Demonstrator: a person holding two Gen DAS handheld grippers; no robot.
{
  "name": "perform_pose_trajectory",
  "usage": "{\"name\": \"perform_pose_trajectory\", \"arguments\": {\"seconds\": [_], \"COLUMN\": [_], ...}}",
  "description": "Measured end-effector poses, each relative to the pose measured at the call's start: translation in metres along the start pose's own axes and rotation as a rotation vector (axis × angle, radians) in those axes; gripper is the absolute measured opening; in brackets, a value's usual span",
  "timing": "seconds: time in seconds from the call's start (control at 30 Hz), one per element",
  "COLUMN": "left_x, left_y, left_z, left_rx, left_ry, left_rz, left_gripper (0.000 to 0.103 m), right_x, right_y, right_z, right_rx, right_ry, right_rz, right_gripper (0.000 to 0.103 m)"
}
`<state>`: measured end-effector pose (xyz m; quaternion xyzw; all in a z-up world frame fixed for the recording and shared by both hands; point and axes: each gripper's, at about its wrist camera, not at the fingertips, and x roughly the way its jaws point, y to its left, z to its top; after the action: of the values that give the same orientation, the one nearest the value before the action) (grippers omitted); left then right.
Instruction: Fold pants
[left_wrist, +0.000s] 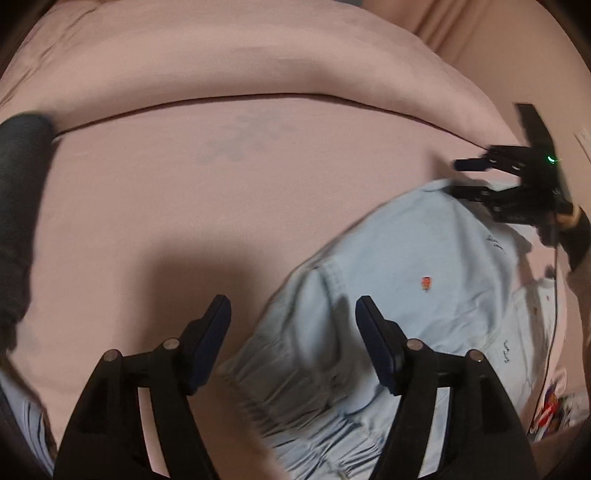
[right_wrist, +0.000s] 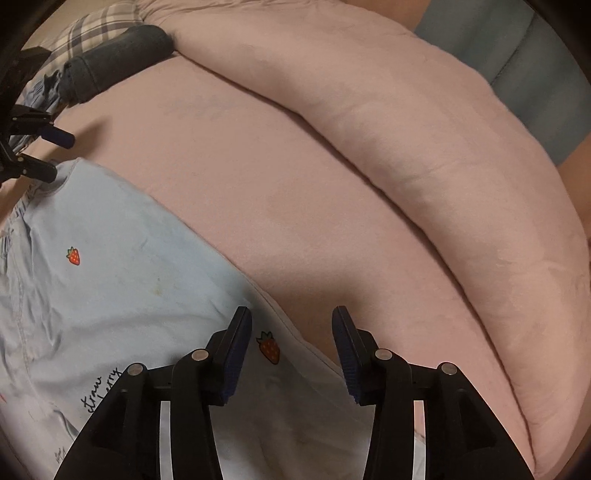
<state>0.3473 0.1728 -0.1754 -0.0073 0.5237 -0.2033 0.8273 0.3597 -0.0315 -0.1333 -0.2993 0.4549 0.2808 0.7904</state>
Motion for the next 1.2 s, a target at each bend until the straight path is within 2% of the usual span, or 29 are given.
{"name": "perform_pose_trajectory", "arguments": {"seconds": [0.1, 0.13, 0.17, 0.2, 0.27, 0.3, 0.37, 0.47, 0.57, 0.7, 0.77, 0.83, 0.9, 0.97, 1.03, 1.1, 1.2], "left_x": [0.032, 0.032, 0.031, 0.028, 0.027, 0.029, 0.021, -0.005, -0.042, -0.096, -0.115, -0.121, -0.124, -0.127, -0.113, -0.1, -0.091], "left_y": [-0.012, -0.01, -0.012, -0.014, -0.024, -0.035, -0.046, -0.061, -0.093, -0.127, -0.146, -0.164, -0.173, -0.17, -0.175, -0.16, -0.159], "left_z": [0.005, 0.007, 0.008, 0.009, 0.006, 0.007, 0.006, 0.006, -0.007, -0.052, -0.087, -0.128, -0.171, -0.192, -0.218, -0.228, -0.246], "left_rx": [0.085, 0.1, 0.109, 0.099, 0.139, 0.165, 0.146, 0.143, 0.221, 0.318, 0.358, 0.404, 0.45, 0.49, 0.533, 0.533, 0.564], "left_ry": [0.101, 0.09, 0.079, 0.075, 0.07, 0.066, 0.04, -0.025, -0.122, -0.247, -0.304, -0.342, -0.352, -0.342, -0.318, -0.284, -0.278], "left_rz": [0.062, 0.064, 0.036, -0.017, 0.011, 0.04, 0.093, 0.186, 0.293, 0.356, 0.385, 0.418, 0.444, 0.467, 0.488, 0.483, 0.521], "left_gripper": [0.064, 0.062, 0.035, 0.02, 0.016, 0.015, 0.014, 0.013, 0.013, 0.013, 0.012, 0.012, 0.012, 0.012, 0.012, 0.012, 0.012], "right_x": [0.013, 0.017, 0.016, 0.015, 0.01, 0.007, -0.001, -0.028, -0.085, -0.169, -0.2, -0.223, -0.229, -0.22, -0.197, -0.171, -0.153], "right_y": [0.0, 0.003, 0.005, 0.006, 0.017, 0.021, 0.045, 0.07, 0.09, 0.125, 0.138, 0.177, 0.2, 0.2, 0.207, 0.22, 0.226], "right_z": [-0.008, -0.009, -0.009, -0.01, -0.014, -0.014, -0.018, -0.027, -0.038, -0.065, -0.097, -0.131, -0.169, -0.194, -0.211, -0.228, -0.243], "right_rx": [0.0, 0.0, 0.004, 0.015, 0.016, -0.003, -0.054, -0.043, -0.028, -0.043, -0.075, -0.125, -0.14, -0.156, -0.174, -0.172, -0.181], "right_ry": [0.055, 0.05, 0.038, 0.033, 0.021, 0.017, 0.017, -0.022, -0.105, -0.215, -0.241, -0.256, -0.249, -0.235, -0.204, -0.147, -0.103], "right_rz": [0.03, 0.037, 0.044, 0.063, 0.077, 0.06, -0.02, -0.1, -0.168, -0.237, -0.266, -0.279, -0.265, -0.238, -0.209, -0.174, -0.176], "right_gripper": [0.045, 0.045, 0.045, 0.043, 0.018, 0.012, 0.004, 0.003, 0.003, 0.003, 0.003, 0.003, 0.003, 0.003, 0.003, 0.003, 0.003]}}
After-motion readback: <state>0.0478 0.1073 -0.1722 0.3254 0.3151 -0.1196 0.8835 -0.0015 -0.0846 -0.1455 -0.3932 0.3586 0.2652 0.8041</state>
